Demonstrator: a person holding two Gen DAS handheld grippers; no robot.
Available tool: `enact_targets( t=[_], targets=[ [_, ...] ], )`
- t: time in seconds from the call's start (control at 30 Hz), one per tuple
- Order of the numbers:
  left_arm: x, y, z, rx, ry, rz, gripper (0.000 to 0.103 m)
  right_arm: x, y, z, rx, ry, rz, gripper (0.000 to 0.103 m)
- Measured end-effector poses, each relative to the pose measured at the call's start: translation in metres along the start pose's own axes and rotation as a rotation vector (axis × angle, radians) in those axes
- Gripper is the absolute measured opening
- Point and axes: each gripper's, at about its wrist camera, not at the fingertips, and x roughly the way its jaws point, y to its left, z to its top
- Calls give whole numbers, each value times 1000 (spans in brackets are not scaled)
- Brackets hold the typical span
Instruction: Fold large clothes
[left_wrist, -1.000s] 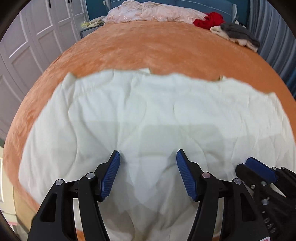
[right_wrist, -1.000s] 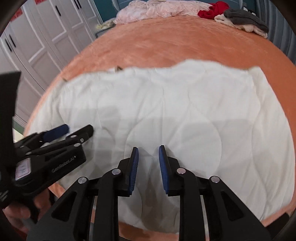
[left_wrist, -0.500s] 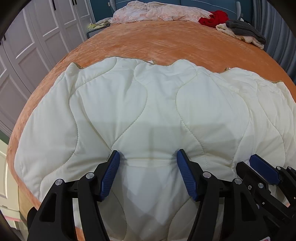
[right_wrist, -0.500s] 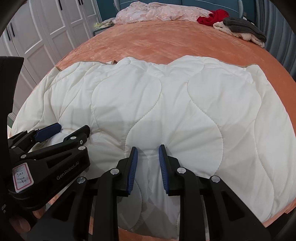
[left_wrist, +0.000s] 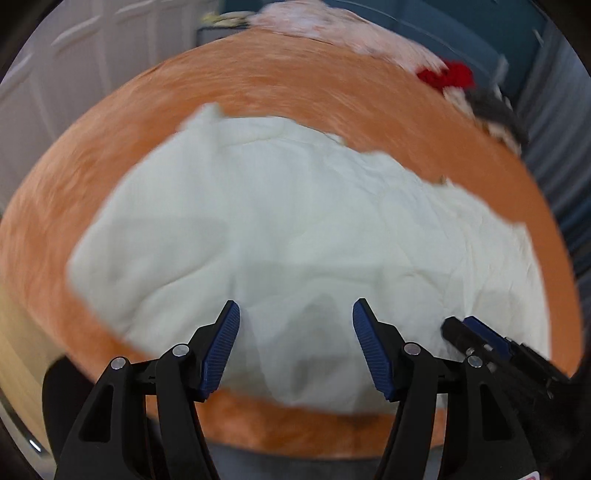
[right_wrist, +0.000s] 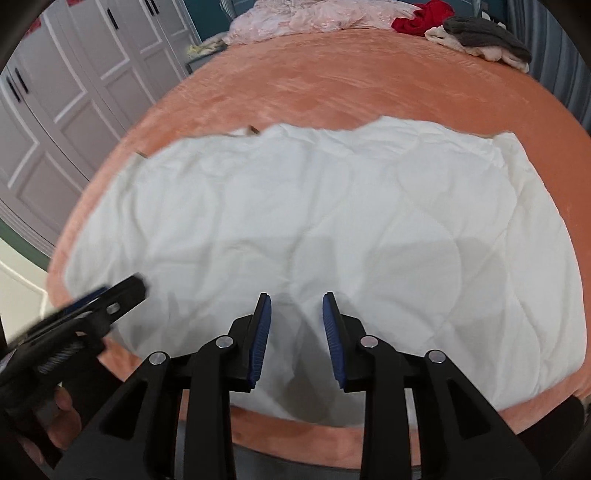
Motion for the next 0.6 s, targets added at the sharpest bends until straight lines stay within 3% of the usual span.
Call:
enact_targets(
  t=[0.17,0.3,0.47,0.6],
  targets=[
    [-6,74,3,-194,46,29,62,14,17,6,13,40,38,29],
    [3,116,2,-330,65,21,63,33,29,2,-32,76,-13,29],
    [27,137,5,-474,107,-120,64,43,28,1,-46,100,-22,29],
    [36,128,14,-505,110,-195,59,49,24,3,-27,112,-6,29]
  ],
)
